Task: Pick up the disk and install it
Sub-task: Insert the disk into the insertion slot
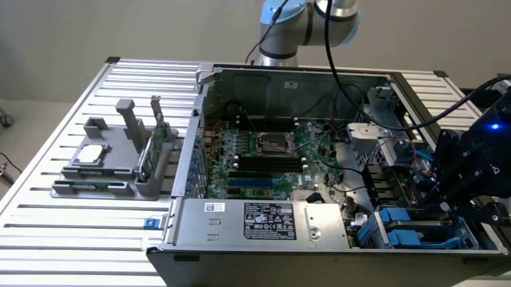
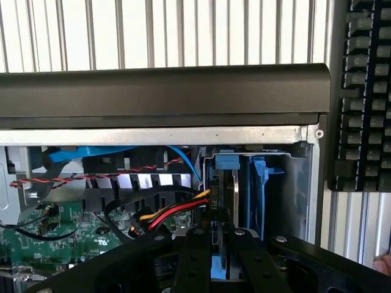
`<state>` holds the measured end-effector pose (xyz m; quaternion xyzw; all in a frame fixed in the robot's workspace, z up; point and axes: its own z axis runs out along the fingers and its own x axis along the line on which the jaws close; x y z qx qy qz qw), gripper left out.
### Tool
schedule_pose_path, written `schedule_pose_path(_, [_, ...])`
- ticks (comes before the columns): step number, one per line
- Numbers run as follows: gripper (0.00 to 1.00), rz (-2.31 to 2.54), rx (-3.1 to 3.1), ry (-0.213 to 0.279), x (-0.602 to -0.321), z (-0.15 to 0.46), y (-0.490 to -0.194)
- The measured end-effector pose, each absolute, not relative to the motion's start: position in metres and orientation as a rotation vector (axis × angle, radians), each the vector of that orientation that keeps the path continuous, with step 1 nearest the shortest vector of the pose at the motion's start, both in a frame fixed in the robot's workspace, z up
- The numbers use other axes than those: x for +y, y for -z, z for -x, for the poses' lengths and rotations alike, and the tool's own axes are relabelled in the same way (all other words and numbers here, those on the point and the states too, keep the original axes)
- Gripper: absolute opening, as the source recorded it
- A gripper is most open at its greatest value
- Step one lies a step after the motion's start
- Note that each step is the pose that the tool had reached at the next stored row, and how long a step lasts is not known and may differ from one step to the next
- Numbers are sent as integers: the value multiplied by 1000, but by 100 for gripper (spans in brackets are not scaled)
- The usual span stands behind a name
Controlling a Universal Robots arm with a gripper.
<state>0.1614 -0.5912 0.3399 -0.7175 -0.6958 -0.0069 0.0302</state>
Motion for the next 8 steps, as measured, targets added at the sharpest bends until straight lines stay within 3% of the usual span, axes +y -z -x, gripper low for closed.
schedule_pose_path(8, [17, 2214, -2147, 24, -591, -161, -340])
